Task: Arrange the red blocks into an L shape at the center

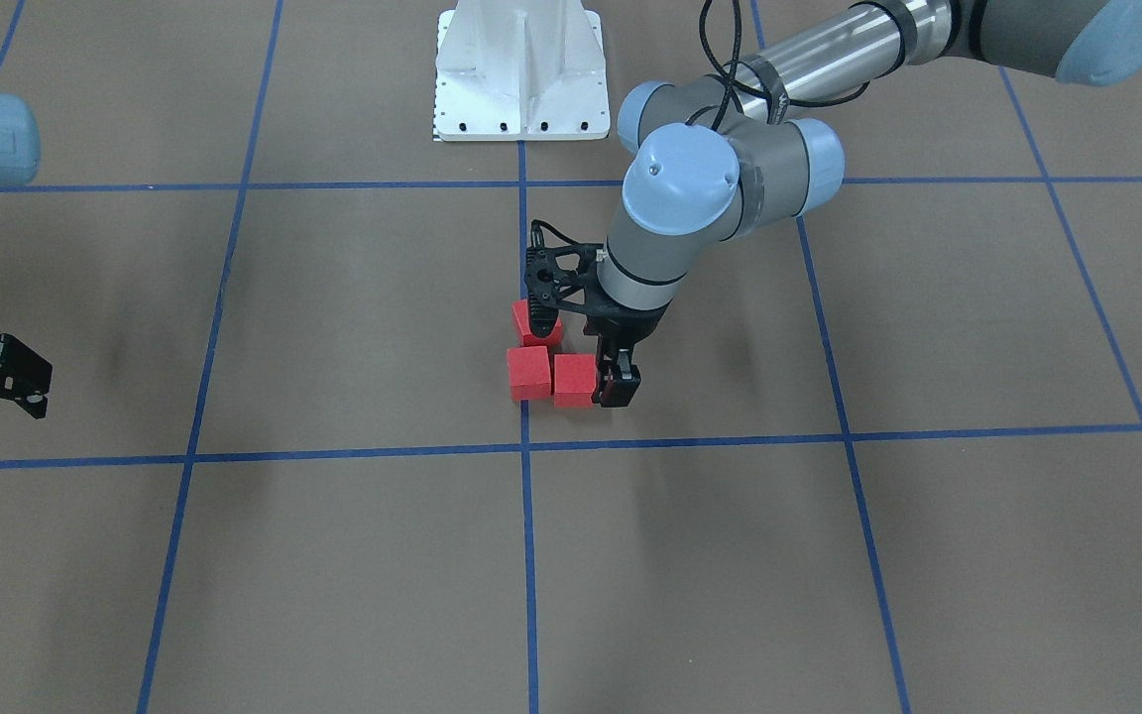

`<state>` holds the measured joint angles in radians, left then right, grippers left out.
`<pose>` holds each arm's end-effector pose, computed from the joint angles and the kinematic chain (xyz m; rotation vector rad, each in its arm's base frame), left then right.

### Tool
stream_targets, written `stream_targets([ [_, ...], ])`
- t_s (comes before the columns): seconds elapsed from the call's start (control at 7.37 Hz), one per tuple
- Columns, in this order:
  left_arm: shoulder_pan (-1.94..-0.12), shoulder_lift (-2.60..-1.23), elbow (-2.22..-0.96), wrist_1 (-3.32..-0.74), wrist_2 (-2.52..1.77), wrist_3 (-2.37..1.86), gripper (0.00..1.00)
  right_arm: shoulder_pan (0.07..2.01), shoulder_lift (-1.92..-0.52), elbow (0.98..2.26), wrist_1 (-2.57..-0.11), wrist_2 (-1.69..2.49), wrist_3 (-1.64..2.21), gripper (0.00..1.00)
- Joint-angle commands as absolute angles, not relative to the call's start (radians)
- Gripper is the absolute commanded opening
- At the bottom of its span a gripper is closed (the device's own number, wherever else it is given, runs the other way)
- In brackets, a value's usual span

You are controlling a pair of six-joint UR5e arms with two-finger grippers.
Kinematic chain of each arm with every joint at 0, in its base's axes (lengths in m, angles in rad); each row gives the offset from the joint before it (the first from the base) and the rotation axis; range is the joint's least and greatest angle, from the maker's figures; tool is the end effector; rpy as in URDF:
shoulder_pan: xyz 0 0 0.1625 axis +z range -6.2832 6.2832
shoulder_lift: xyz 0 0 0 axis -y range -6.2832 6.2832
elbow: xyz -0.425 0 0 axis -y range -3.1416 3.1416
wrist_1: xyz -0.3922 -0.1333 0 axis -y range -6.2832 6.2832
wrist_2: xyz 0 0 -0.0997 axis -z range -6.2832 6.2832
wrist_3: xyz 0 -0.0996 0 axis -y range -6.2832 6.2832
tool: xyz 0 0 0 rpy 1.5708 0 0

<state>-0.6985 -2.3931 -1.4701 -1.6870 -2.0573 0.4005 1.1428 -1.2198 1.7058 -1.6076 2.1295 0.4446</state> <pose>0.5094 -0.5410 0.1775 0.7538 0.6943 1.3734 -0.1838 -0.5969 0.4112 0.1643 -0.6825 -0.1095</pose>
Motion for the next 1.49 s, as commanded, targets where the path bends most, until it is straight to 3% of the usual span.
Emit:
stream_targets([
  [0.0, -0.725, -2.39, -1.564, -1.571, -2.065, 0.309, 0.9, 1.144, -1.224, 1.706, -1.608, 2.132, 0.442, 1.0],
  [0.54, -0.96, -2.336, -1.562, -1.562, -2.083, 0.245, 0.88, 1.16, -1.233, 1.706, -1.608, 2.154, 0.431, 1.0],
  [0.68, -1.033, -2.269, -1.571, -1.554, -2.176, 0.223, 1.0, 1.169, -1.236, 1.707, -1.609, 2.155, 0.43, 1.0],
  [1.36, -1.331, -2.1, -1.563, -1.46, -2.301, 0.164, 1.0, 1.378, -1.369, 1.706, -1.608, 2.267, 0.184, 1.0],
])
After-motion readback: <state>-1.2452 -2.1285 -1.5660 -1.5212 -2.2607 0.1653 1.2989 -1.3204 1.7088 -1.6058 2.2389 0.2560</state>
